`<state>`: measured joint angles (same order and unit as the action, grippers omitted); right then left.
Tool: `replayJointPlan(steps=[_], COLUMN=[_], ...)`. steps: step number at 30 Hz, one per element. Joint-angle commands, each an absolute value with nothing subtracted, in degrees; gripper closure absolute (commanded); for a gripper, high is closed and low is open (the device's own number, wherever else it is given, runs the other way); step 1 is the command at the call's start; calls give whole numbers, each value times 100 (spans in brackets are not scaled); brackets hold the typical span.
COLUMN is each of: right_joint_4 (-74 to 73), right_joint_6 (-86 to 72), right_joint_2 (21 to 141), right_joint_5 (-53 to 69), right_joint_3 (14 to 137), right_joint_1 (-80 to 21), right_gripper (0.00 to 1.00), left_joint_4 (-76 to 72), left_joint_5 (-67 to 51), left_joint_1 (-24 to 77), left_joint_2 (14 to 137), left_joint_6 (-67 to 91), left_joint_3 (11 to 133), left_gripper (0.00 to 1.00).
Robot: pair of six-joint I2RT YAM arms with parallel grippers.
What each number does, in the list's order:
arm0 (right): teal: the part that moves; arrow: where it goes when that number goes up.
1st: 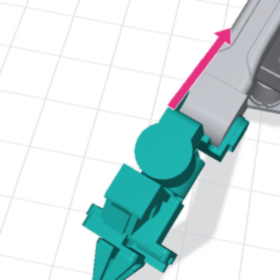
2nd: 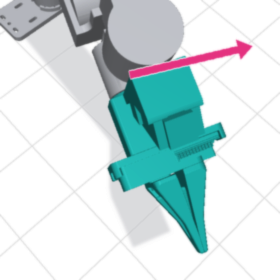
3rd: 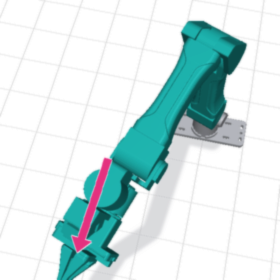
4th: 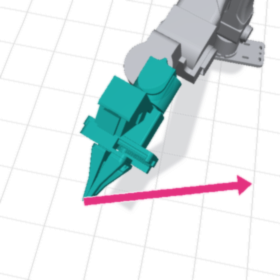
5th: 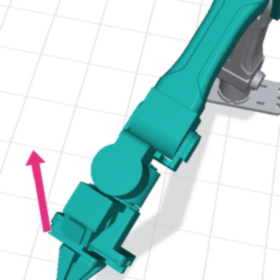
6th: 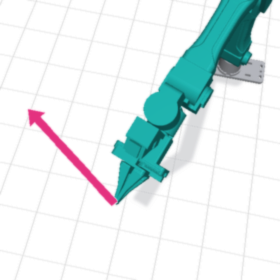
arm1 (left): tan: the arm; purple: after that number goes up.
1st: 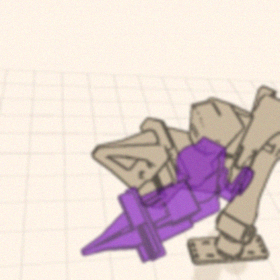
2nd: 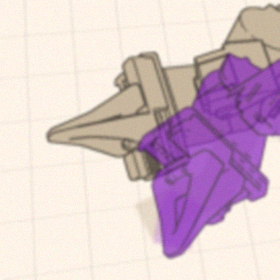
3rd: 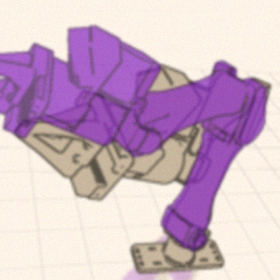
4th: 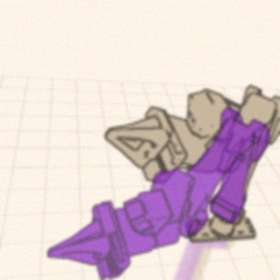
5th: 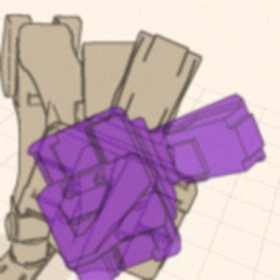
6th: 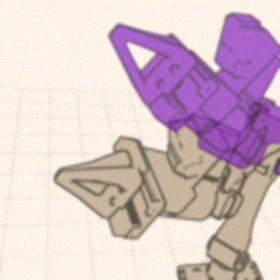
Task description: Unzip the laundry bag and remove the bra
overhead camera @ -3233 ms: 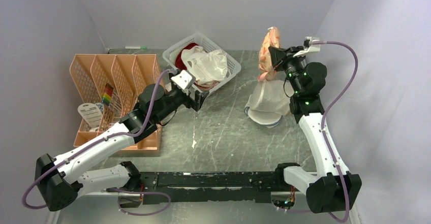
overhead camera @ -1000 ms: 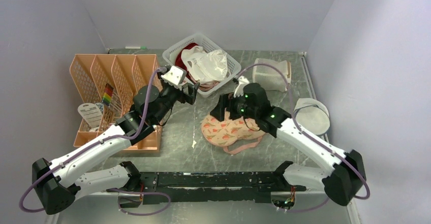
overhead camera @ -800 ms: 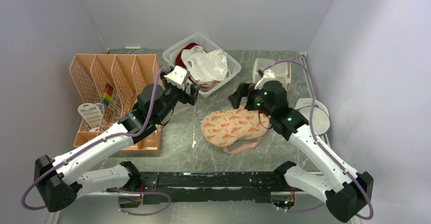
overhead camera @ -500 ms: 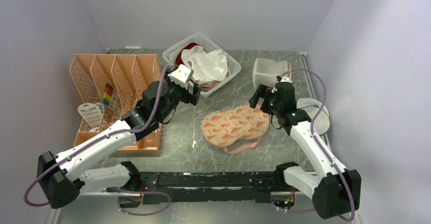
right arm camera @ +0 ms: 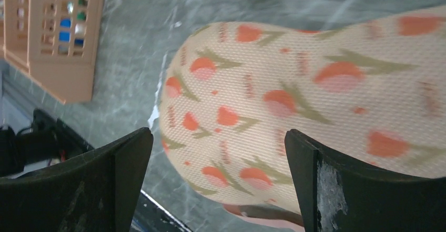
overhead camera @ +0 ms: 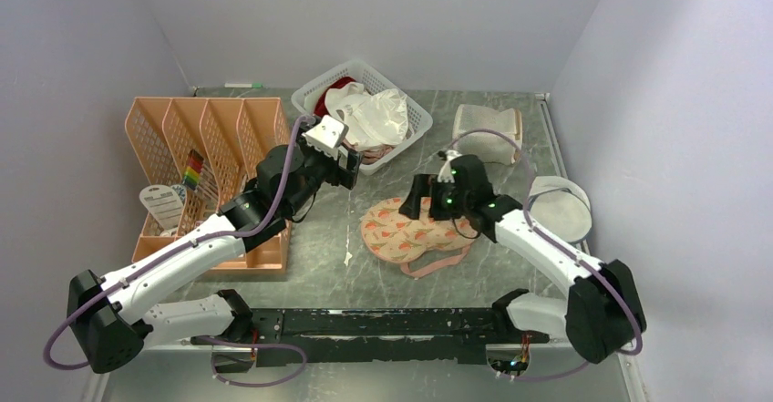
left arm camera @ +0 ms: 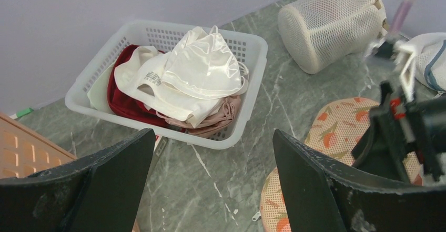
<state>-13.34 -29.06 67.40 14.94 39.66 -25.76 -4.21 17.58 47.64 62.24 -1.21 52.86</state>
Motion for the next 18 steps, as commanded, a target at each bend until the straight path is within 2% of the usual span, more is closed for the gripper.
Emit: replayJointPlan(steps=[1,6,10,18], right_joint_4=[-821,-550,-1029,-1887], right_joint_6=[-3063,-2965,-2770,-2997], right_joint_2=[7298,7683,7684,6558], right_joint_5=[1864,2531,2597,1093], right_joint_3=[4194,3962,3624,3260], right_joint_1=[-3233,-3595,-3595,-3569], right_gripper=[3,8,19,20], left_joint_4=[-473,-395,-375,-352], left_joint_5=[1779,1801,1808,1795], left_joint_1=[4798,4815,4838,4871], left_joint_2=[6229,6283,6307,6340], left_joint_6=[-114,-104,-115,-97], left_joint_3=[5448,5482,5510,5517], left_gripper=[6,6,6,6])
